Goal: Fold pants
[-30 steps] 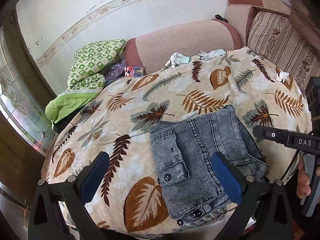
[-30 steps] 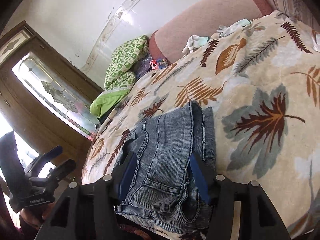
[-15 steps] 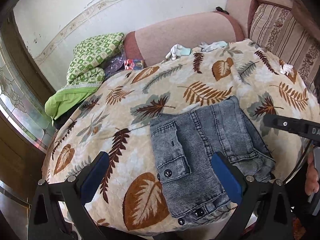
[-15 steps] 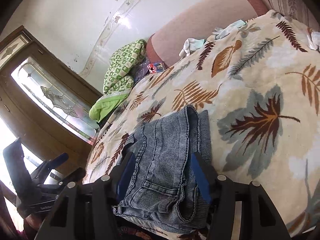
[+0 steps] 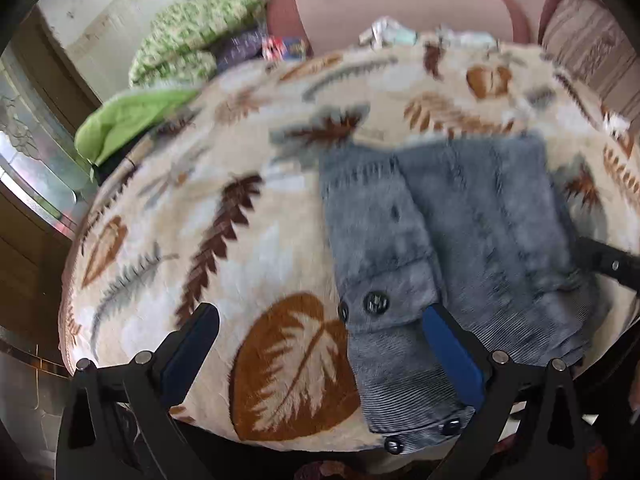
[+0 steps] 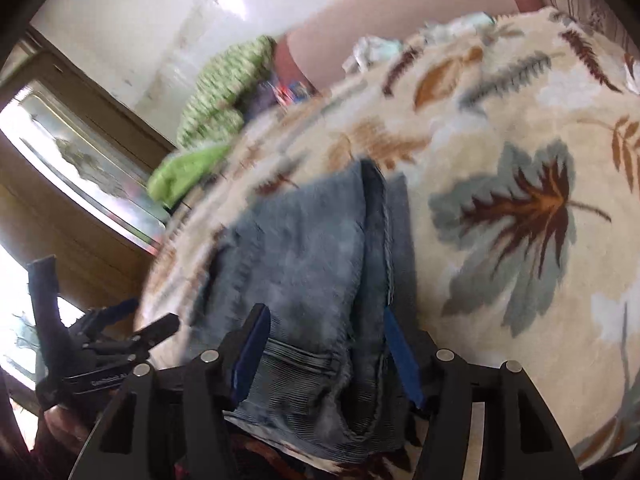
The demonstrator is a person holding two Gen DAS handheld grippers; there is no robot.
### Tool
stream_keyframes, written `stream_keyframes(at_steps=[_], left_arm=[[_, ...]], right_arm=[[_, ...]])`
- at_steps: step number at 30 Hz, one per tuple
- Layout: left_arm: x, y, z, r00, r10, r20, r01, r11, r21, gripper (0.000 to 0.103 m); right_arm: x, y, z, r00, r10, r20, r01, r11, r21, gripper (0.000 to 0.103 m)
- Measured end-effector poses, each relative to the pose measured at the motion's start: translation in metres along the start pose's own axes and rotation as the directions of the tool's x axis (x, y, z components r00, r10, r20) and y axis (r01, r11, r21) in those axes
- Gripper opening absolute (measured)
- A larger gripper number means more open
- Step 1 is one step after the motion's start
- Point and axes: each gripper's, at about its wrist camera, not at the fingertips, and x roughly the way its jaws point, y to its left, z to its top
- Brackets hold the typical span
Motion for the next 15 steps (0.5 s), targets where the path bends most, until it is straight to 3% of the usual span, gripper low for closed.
stream_keyframes(at_steps=[3, 8, 15], left_arm=[[0.012, -0.008, -0.008, 1.0, 0.017, 0.002, -0.017, 0.999, 0.032, 0.102], [0.009, -0.01, -0.003, 0.999, 0.026, 0.02, -0.028, 0.996, 0.084, 0.103], [0.004, 0.015, 0.015, 0.999, -0.043, 0.031, 0.043, 0.999, 0.012, 0.103]], right_arm=[[0.015, -0.006, -0.002, 0.998, -0.021, -0.055, 0.022, 1.0, 0.01, 0.063], [0.016, -0.002, -0.005, 0.998, -0.038, -0.05, 0.037, 0.999, -0.031, 0.064], [-0.007, -0.021, 0.005, 0.998, 0.027, 0.065, -0.032, 0.997, 0.069, 0.064]])
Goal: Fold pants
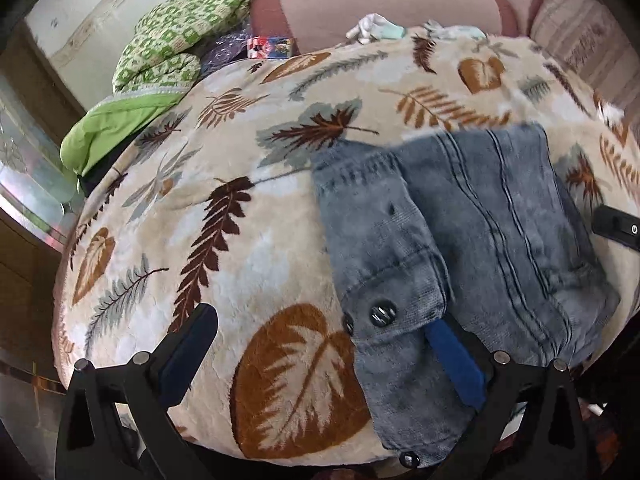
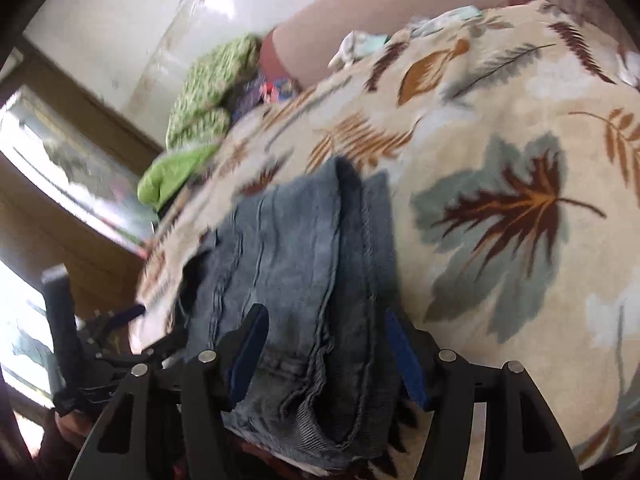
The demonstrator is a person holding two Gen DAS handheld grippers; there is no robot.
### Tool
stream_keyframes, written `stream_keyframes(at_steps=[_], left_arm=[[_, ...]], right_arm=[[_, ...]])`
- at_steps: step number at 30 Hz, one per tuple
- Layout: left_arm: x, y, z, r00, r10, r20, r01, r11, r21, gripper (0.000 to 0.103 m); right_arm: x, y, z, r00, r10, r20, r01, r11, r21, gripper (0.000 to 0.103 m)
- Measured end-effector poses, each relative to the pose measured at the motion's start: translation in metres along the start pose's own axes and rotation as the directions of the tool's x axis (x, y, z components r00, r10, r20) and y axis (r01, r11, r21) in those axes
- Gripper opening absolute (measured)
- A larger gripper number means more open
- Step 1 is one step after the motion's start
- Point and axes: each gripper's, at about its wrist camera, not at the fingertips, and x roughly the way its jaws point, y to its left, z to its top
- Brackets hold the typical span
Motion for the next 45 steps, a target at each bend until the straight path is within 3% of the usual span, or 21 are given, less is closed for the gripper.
stream_keyframes(at_steps=[2, 6, 10, 13, 16, 19, 21, 27, 29, 32, 33, 35, 36, 40, 45], left_arm=[[0.0, 0.009, 0.006, 1.0, -0.007, 0.011, 0.007, 1.0, -0.028, 0.103], [0.009, 0.02, 0.016, 0.995, -0.096, -0.003, 0.096, 0.993, -0.069, 0.103], [0.022, 0.026, 0.02, 0.98, -0.196, -0.024, 0.192, 0.975, -0.109, 0.103], [0.018, 0.04, 0.023, 0.96, -0.278, 0.027, 0.279, 0.948, -0.156, 0.103], [0.01, 0.058, 0.029, 0.95, -0.302, 0.084, 0.313, 0.931, -0.186, 0.103], [0.019, 0.065, 0.032, 0.951, -0.305, 0.057, 0.31, 0.929, -0.2, 0.103], [0.031, 0.063, 0.03, 0.937, -0.349, 0.023, 0.346, 0.914, -0.21, 0.103], [0.06, 0.028, 0.017, 0.854, -0.517, -0.053, 0.5, 0.845, -0.192, 0.103], [0.064, 0.016, 0.015, 0.824, -0.564, -0.061, 0.545, 0.817, -0.19, 0.103], [0.065, 0.001, 0.013, 0.791, -0.608, -0.066, 0.59, 0.787, -0.181, 0.101], [0.063, -0.004, 0.013, 0.791, -0.609, -0.066, 0.592, 0.788, -0.169, 0.101], [0.059, -0.011, 0.013, 0.816, -0.574, -0.066, 0.562, 0.815, -0.139, 0.098], [0.058, -0.01, 0.014, 0.819, -0.571, -0.063, 0.559, 0.817, -0.141, 0.096], [0.055, 0.003, 0.015, 0.823, -0.566, -0.048, 0.548, 0.814, -0.19, 0.077], [0.048, 0.006, 0.018, 0.847, -0.53, -0.033, 0.512, 0.831, -0.218, 0.061]], right_arm=[[-0.002, -0.009, 0.004, 1.0, -0.004, 0.008, 0.004, 0.999, 0.046, 0.064], [0.002, -0.017, 0.009, 1.0, -0.018, -0.006, 0.018, 0.997, 0.076, 0.064], [0.016, -0.02, 0.013, 0.998, -0.03, -0.057, 0.034, 0.997, 0.072, 0.064], [0.025, -0.026, 0.014, 0.997, -0.011, -0.079, 0.016, 0.997, 0.073, 0.066], [0.03, -0.028, 0.015, 0.997, 0.03, -0.076, -0.023, 0.996, 0.081, 0.072], [0.037, -0.026, 0.017, 0.994, 0.068, -0.083, -0.062, 0.995, 0.075, 0.073], [0.042, -0.023, 0.018, 0.993, 0.079, -0.088, -0.075, 0.996, 0.057, 0.073], [0.055, -0.012, 0.019, 0.981, 0.151, -0.12, -0.149, 0.989, 0.022, 0.073], [0.059, -0.009, 0.017, 0.965, 0.217, -0.144, -0.214, 0.976, 0.035, 0.073], [0.067, 0.003, 0.012, 0.923, 0.337, -0.187, -0.336, 0.941, 0.035, 0.073], [0.068, 0.008, 0.01, 0.919, 0.343, -0.192, -0.347, 0.938, 0.011, 0.073], [0.072, 0.011, 0.009, 0.927, 0.315, -0.203, -0.324, 0.946, -0.011, 0.071], [0.076, 0.007, 0.009, 0.931, 0.303, -0.206, -0.307, 0.952, 0.009, 0.068], [0.08, 0.0, 0.01, 0.939, 0.277, -0.202, -0.272, 0.961, 0.051, 0.042], [0.076, 0.014, 0.008, 0.949, 0.261, -0.18, -0.265, 0.964, -0.002, 0.039]])
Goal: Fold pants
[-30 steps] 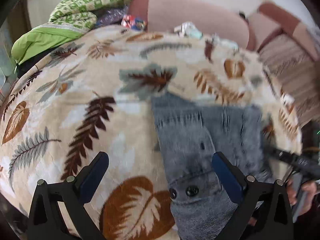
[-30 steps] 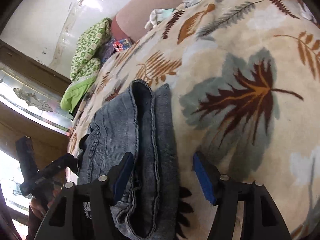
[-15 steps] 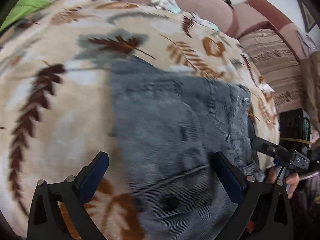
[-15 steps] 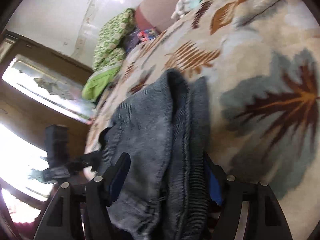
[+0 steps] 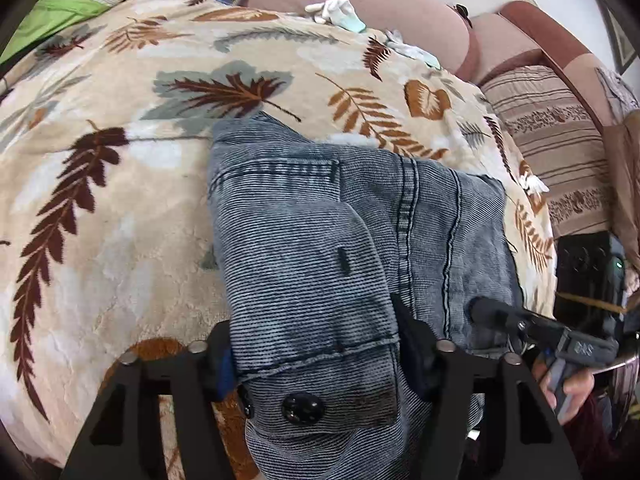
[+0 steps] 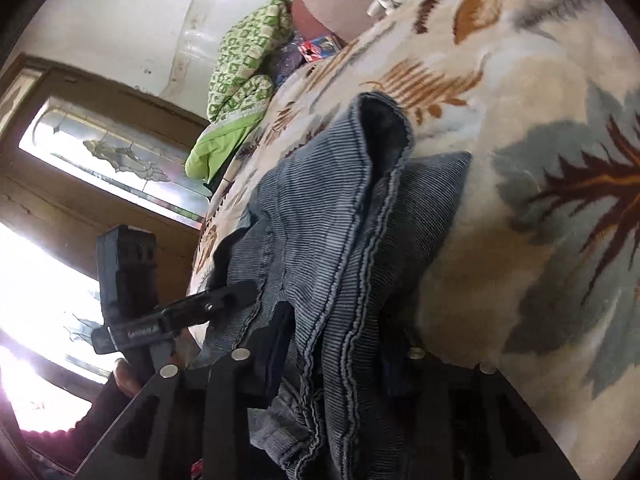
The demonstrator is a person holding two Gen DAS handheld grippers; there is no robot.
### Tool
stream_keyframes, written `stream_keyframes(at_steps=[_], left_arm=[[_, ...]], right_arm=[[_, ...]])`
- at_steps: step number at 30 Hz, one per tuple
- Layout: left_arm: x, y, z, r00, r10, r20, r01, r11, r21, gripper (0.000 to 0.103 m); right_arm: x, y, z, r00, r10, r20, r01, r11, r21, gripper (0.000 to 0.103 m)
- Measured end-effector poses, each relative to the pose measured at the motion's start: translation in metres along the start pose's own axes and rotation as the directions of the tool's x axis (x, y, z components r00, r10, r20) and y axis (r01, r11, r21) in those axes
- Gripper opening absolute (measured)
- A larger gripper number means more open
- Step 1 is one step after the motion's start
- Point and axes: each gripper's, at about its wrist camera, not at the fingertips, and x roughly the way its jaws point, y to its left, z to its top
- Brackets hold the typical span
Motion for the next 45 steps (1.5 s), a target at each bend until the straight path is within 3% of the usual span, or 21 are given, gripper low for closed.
stream_keyframes(at_steps=[5, 9, 18, 21, 24, 25, 26, 28, 32, 36, 39, 41, 42, 44, 45], left_arm=[[-0.016, -0.013, 0.008, 0.999, 0.003, 0.038, -0.004, 1.0, 0.025, 0.05], [-0.037, -0.023, 0.023, 0.996, 0.013, 0.093, -0.018, 0.999, 0.049, 0.049], [-0.053, -0.034, 0.085, 0.982, 0.063, 0.176, -0.073, 0.996, 0.054, 0.05], [-0.031, -0.036, 0.104, 0.98, 0.114, 0.161, -0.124, 0.991, 0.051, 0.051], [0.011, -0.02, 0.114, 0.981, 0.184, 0.062, -0.185, 0.983, 0.012, 0.054], [0.028, -0.015, 0.114, 0.976, 0.215, 0.022, -0.215, 0.977, 0.001, 0.056], [0.041, -0.01, 0.113, 0.966, 0.259, 0.001, -0.259, 0.966, 0.001, 0.065], [0.054, -0.008, 0.109, 0.955, 0.297, 0.002, -0.297, 0.955, 0.011, 0.069], [0.047, -0.016, 0.108, 0.945, 0.325, 0.03, -0.326, 0.944, 0.044, 0.07], [0.02, -0.028, 0.104, 0.927, 0.361, 0.099, -0.368, 0.927, 0.067, 0.07], [-0.006, -0.038, 0.088, 0.907, 0.375, 0.19, -0.396, 0.915, 0.08, 0.073], [-0.012, -0.038, 0.076, 0.903, 0.383, 0.196, -0.404, 0.911, 0.081, 0.075], [-0.009, -0.036, 0.069, 0.914, 0.369, 0.171, -0.387, 0.918, 0.087, 0.075], [0.003, -0.031, 0.059, 0.922, 0.368, 0.121, -0.38, 0.919, 0.101, 0.075], [0.016, -0.03, 0.052, 0.916, 0.392, 0.086, -0.4, 0.908, 0.124, 0.076]], right_arm=[[-0.013, 0.029, 0.002, 0.997, 0.038, 0.064, -0.033, 0.996, -0.082, 0.038], [-0.018, 0.049, 0.01, 0.994, 0.039, 0.101, -0.023, 0.988, -0.15, 0.038], [-0.017, 0.067, 0.078, 0.985, 0.028, 0.172, 0.017, 0.967, -0.253, 0.038], [-0.004, 0.06, 0.1, 0.986, -0.014, 0.167, 0.056, 0.967, -0.25, 0.038], [0.022, 0.036, 0.115, 0.987, -0.105, 0.122, 0.129, 0.97, -0.208, 0.04], [0.03, 0.025, 0.118, 0.984, -0.147, 0.099, 0.163, 0.97, -0.178, 0.042], [0.041, 0.012, 0.118, 0.978, -0.195, 0.07, 0.203, 0.969, -0.142, 0.051], [0.056, -0.009, 0.116, 0.962, -0.269, 0.039, 0.271, 0.958, -0.091, 0.056], [0.054, -0.004, 0.117, 0.958, -0.28, 0.055, 0.284, 0.952, -0.111, 0.059], [0.04, 0.023, 0.112, 0.917, -0.361, 0.168, 0.387, 0.908, -0.162, 0.059], [0.01, 0.05, 0.091, 0.893, -0.337, 0.299, 0.413, 0.876, -0.247, 0.059], [0.001, 0.068, 0.079, 0.89, -0.3, 0.343, 0.411, 0.852, -0.323, 0.059], [0.003, 0.075, 0.075, 0.893, -0.29, 0.344, 0.408, 0.845, -0.347, 0.059], [0.016, 0.072, 0.065, 0.914, -0.313, 0.258, 0.389, 0.855, -0.342, 0.059], [0.024, 0.062, 0.06, 0.92, -0.339, 0.196, 0.387, 0.863, -0.323, 0.058]])
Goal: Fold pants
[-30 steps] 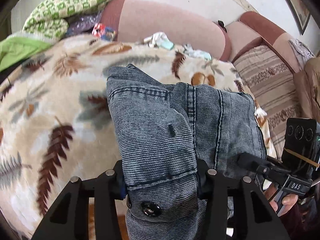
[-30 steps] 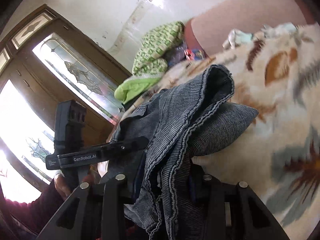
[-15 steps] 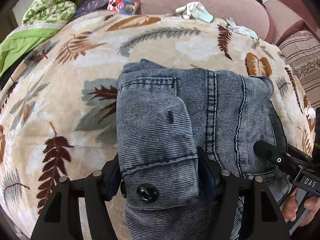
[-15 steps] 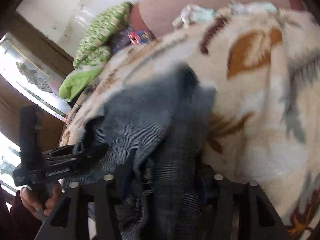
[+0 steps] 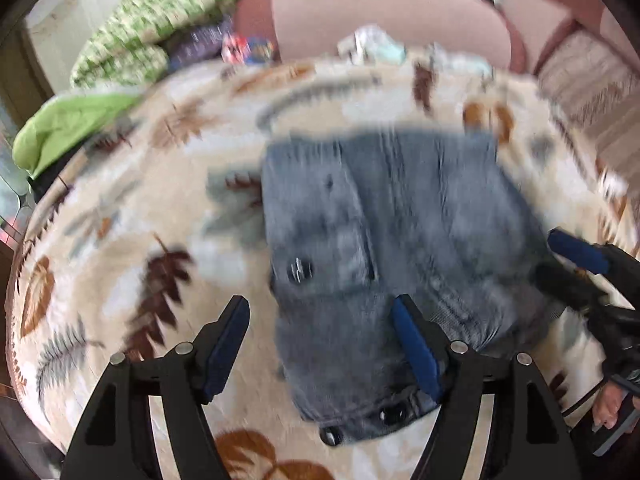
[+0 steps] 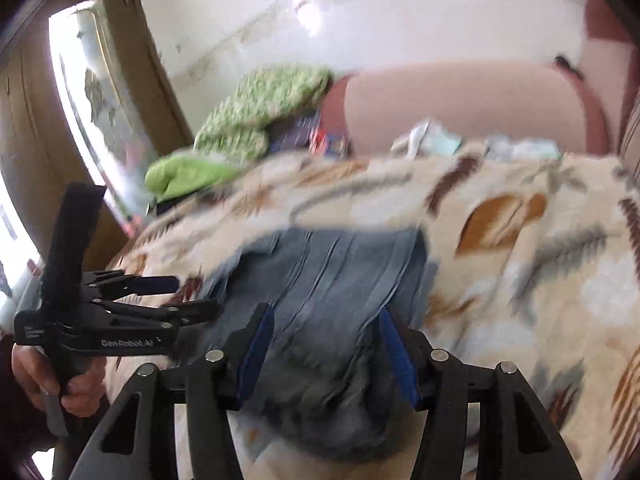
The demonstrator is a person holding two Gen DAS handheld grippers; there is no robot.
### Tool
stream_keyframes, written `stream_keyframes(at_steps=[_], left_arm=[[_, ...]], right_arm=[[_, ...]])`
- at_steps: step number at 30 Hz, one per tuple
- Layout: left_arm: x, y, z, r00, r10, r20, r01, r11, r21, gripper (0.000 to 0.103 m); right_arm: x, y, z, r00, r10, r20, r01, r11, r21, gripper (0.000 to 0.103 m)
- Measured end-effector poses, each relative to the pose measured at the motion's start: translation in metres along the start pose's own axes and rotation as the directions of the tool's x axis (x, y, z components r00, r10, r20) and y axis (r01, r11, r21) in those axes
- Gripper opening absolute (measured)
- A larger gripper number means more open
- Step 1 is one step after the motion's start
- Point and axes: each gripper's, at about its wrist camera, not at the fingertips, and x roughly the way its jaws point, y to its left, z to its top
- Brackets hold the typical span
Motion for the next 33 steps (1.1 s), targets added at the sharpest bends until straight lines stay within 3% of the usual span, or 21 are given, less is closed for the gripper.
stream_keyframes(at_steps=[2, 5, 8, 13, 20, 21, 28, 30, 33], left_arm=[[0.008, -0.004, 0.0, 1.0, 0.011, 0.003, -0.011, 1.0, 0.014, 0.082], [0.0, 0.0, 0.005, 1.0, 0.007, -0.014, -0.007, 1.0, -0.008, 0.081], [-0.026, -0.001, 0.005, 0.998, 0.037, 0.051, -0.038, 0.999, 0.014, 0.081], [-0.084, -0.003, 0.001, 0.973, 0.116, 0.198, -0.119, 0.993, 0.003, 0.088], [-0.169, -0.007, -0.006, 0.895, 0.203, 0.396, -0.202, 0.978, -0.046, 0.095], [-0.178, -0.005, -0.005, 0.885, 0.17, 0.433, -0.162, 0.985, -0.057, 0.096], [-0.249, 0.011, -0.017, 0.8, 0.215, 0.561, -0.163, 0.976, -0.141, 0.101], [-0.265, 0.016, -0.021, 0.782, 0.222, 0.582, -0.157, 0.974, -0.161, 0.103], [-0.28, 0.023, -0.026, 0.77, 0.223, 0.599, -0.139, 0.973, -0.183, 0.103]], right_arm=[[0.031, -0.008, -0.018, 0.989, -0.029, -0.143, 0.034, 0.999, 0.033, 0.058], [0.025, -0.013, -0.017, 0.989, -0.024, -0.144, 0.037, 0.995, 0.088, 0.056], [-0.006, -0.015, -0.019, 0.998, -0.018, -0.061, 0.026, 0.992, 0.121, 0.057], [-0.059, -0.001, -0.02, 0.996, -0.043, 0.078, 0.035, 0.994, 0.101, 0.057], [-0.144, 0.044, 0.003, 0.958, -0.11, 0.263, 0.12, 0.992, -0.025, 0.059], [-0.153, 0.05, 0.005, 0.952, -0.111, 0.285, 0.125, 0.992, -0.031, 0.059], [-0.215, 0.088, 0.016, 0.891, -0.115, 0.44, 0.159, 0.985, -0.066, 0.067], [-0.225, 0.098, 0.019, 0.88, -0.118, 0.46, 0.17, 0.983, -0.072, 0.069], [-0.232, 0.109, 0.02, 0.874, -0.118, 0.471, 0.174, 0.982, -0.077, 0.069]])
